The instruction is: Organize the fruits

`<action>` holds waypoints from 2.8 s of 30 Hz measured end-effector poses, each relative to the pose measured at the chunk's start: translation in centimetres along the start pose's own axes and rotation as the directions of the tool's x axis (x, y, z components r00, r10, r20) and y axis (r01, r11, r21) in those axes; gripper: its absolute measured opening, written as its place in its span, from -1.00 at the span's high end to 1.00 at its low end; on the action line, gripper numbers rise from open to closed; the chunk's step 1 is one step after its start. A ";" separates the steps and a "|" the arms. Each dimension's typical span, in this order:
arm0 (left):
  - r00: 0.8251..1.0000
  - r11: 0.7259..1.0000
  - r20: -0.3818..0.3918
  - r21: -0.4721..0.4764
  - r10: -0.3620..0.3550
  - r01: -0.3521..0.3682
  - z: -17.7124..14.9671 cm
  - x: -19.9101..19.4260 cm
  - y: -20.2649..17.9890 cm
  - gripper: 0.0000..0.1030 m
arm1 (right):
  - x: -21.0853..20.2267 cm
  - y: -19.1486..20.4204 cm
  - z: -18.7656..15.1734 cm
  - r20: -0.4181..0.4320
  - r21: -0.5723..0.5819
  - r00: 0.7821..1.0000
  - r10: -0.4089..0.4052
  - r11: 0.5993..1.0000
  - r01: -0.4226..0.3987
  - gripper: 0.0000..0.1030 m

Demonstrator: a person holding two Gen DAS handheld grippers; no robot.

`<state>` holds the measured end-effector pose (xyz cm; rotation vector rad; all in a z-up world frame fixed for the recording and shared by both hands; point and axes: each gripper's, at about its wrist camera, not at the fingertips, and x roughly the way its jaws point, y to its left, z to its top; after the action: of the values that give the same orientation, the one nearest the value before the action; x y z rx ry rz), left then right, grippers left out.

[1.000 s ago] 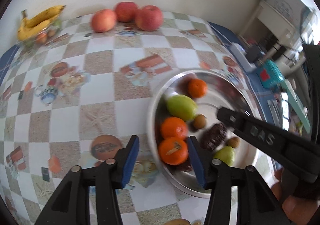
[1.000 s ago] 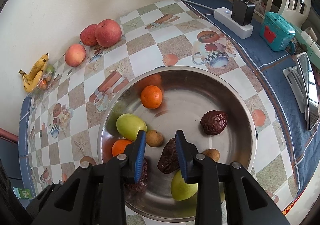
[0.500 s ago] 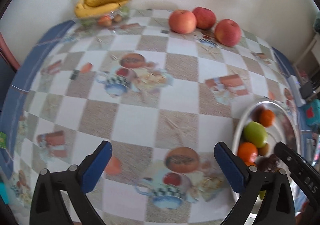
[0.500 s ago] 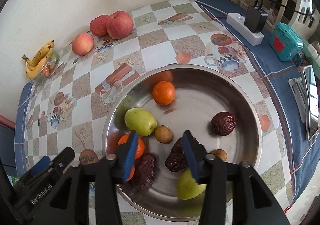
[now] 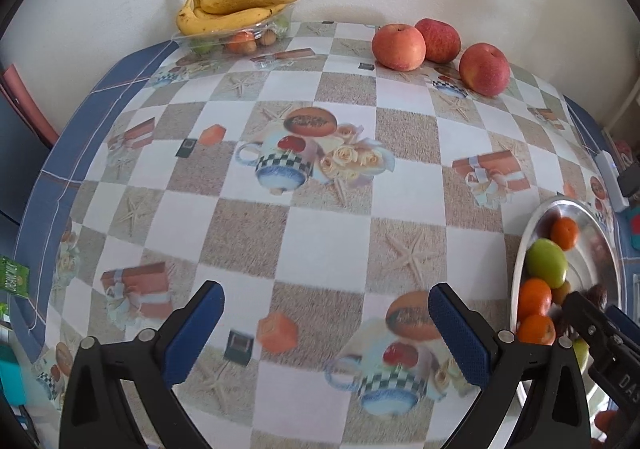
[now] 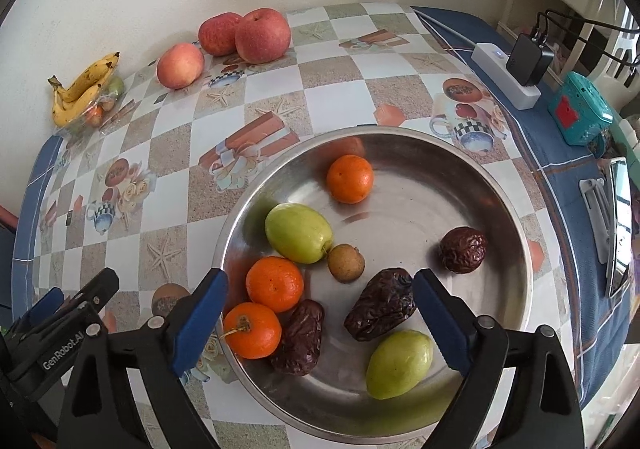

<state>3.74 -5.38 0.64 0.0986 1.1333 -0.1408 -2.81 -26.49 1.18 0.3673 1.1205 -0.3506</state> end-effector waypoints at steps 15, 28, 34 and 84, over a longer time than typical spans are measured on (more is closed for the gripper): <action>0.994 0.994 0.010 0.020 0.110 -0.110 -4.3 -5.4 1.5 -1.00 | -3.5 1.2 -4.3 0.035 -0.055 0.999 -0.008 0.998 0.009 -0.81; 0.993 0.993 -0.005 -0.005 0.114 -0.114 -4.3 -5.6 2.0 -1.00 | -5.3 1.8 -5.4 0.089 -0.091 0.996 -0.006 0.996 0.014 -0.81; 0.993 0.993 -0.023 0.006 0.114 -0.114 -4.4 -5.2 2.0 -1.00 | -5.2 1.8 -5.4 0.087 -0.097 0.996 -0.002 0.995 0.010 -0.81; 0.993 0.993 -0.020 0.016 0.116 -0.115 -4.6 -5.2 1.9 -1.00 | -5.3 1.8 -5.1 0.091 -0.104 0.996 -0.006 0.994 0.016 -0.81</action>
<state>-2.27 -2.53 3.47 0.1791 1.1451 -0.0454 -8.20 -22.07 4.27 0.2508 1.0480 -0.3141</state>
